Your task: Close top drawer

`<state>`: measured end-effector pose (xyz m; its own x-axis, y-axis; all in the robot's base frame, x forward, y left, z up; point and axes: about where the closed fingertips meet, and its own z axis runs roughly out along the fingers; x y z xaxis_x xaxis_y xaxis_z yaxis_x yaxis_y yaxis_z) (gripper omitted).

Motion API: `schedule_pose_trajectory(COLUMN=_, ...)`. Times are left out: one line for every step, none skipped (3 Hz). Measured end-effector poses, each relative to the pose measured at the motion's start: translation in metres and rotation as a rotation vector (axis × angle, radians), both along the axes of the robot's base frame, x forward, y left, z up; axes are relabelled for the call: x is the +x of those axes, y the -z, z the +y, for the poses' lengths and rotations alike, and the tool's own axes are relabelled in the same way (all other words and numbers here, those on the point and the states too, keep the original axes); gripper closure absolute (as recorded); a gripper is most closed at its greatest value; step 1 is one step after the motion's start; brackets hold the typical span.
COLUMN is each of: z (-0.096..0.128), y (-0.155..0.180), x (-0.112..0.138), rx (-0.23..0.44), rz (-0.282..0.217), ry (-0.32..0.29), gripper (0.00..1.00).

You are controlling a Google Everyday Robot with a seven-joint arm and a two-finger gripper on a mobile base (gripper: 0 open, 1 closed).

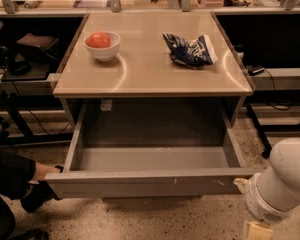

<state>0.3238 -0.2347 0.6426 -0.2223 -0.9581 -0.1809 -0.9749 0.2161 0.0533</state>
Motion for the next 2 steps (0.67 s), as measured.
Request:
schedule_pose_trajectory(z=-0.0047, y=-0.0051, x=0.0276, rx=-0.005, rz=-0.006, ry=0.031, gripper=0.0)
schedule_pose_trajectory(z=-0.0047, y=-0.005, x=0.0276, rx=-0.005, rz=-0.006, ry=0.031, gripper=0.0)
